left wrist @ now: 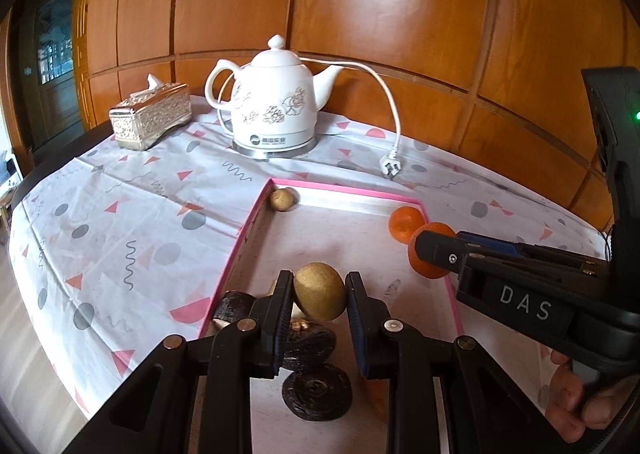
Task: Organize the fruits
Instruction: 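Carry the potato and orange into the pink tray and release them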
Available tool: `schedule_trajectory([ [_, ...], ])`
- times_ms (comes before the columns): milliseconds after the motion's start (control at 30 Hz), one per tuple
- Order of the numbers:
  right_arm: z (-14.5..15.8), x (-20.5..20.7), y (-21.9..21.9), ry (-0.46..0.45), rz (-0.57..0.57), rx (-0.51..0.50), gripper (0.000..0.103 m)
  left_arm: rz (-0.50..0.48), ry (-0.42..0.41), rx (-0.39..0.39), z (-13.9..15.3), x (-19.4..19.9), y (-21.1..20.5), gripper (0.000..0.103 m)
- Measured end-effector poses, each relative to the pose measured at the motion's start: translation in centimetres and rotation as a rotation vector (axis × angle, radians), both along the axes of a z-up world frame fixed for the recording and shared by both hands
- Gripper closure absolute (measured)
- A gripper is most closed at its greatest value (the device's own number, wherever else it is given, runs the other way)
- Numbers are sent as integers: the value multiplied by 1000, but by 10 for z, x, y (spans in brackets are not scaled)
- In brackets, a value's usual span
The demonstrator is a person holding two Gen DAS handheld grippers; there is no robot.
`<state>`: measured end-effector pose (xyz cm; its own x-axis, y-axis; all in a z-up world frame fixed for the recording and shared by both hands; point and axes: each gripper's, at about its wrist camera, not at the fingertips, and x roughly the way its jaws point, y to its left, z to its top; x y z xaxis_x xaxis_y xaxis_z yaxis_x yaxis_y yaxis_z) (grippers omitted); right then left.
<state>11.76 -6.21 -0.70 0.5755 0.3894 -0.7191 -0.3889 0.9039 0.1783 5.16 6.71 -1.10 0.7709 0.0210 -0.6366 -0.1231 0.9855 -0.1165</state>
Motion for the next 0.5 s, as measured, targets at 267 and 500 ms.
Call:
schedule_trajectory([
  [267,-9,16,14,43,9,4,65,1,27,-7,-8,12,5,74],
  [500,-17,16,13,60,9,7,63,16,38,-8,-11,15,4,57],
])
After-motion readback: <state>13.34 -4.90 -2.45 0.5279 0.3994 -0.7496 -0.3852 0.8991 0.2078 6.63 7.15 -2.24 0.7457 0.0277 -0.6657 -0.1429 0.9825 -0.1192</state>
